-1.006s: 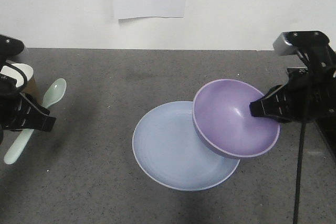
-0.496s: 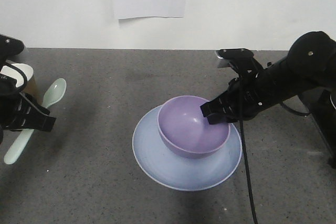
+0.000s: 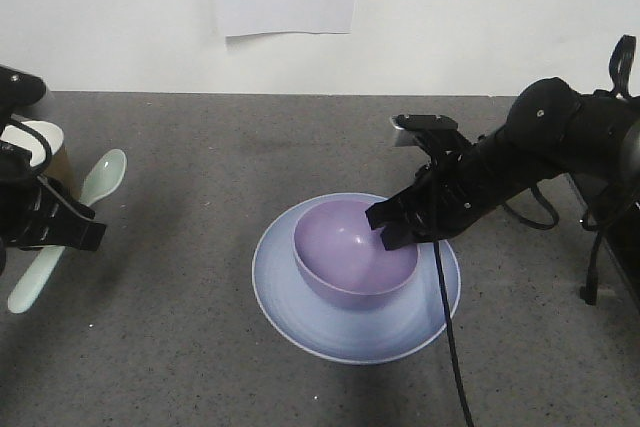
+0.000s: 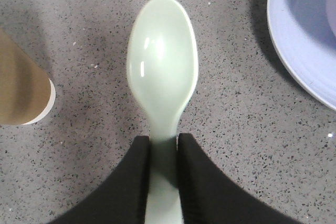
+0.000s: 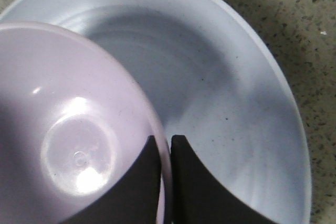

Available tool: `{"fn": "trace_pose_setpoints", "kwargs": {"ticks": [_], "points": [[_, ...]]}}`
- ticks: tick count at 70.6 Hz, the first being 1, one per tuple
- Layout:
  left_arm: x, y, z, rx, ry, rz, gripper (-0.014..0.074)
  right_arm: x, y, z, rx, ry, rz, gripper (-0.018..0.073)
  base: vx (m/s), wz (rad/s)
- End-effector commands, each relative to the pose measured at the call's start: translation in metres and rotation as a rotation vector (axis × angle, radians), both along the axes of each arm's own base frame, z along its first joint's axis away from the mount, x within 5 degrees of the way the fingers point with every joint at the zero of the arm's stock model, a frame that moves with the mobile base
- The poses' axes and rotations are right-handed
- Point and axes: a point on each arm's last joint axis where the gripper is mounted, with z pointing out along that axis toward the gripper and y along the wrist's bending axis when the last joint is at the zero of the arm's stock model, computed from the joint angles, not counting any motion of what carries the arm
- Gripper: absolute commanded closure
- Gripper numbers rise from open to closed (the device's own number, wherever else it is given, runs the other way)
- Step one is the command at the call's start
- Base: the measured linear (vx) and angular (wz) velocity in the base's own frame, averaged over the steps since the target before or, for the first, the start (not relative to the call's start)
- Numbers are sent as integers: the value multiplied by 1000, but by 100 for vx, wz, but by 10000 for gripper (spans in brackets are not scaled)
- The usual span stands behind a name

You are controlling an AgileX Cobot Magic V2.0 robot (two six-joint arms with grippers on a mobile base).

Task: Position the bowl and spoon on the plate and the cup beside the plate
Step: 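Lower the lavender bowl onto the plate center with the right gripper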

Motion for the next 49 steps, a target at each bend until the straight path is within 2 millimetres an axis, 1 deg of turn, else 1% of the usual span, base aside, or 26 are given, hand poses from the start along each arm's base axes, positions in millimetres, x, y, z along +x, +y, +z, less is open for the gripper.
{"fn": "trace_pose_setpoints", "kwargs": {"ticks": [1, 11, 16, 28, 30, 34, 42, 49], "points": [[-1, -2, 16, -38, -92, 7, 517, 4, -1, 23, 3, -105, -4, 547, 0, 0], [-1, -2, 16, -38, -92, 7, 517, 5, -1, 24, 0, -116, -13, 510, 0, 0], [-1, -2, 16, -38, -92, 7, 518, 5, -1, 24, 0, -115, -12, 470, 0, 0], [-1, -2, 16, -38, -92, 7, 518, 4, -1, 24, 0, -108, -7, 309, 0, 0], [-1, -2, 16, -38, -92, 7, 517, 4, -1, 25, 0, -103, -4, 271, 0, 0], [-1, -2, 16, -38, -92, 7, 517, 3, 0, 27, 3, -89, 6, 227, 0, 0], [-1, -2, 16, -38, -92, 7, 517, 2, 1, 36, 10, -68, 34, 172, 0, 0], [-1, -2, 16, -38, -92, 7, 517, 1, 0, 50, 11, -54, 55, 168, 0, 0]]}}
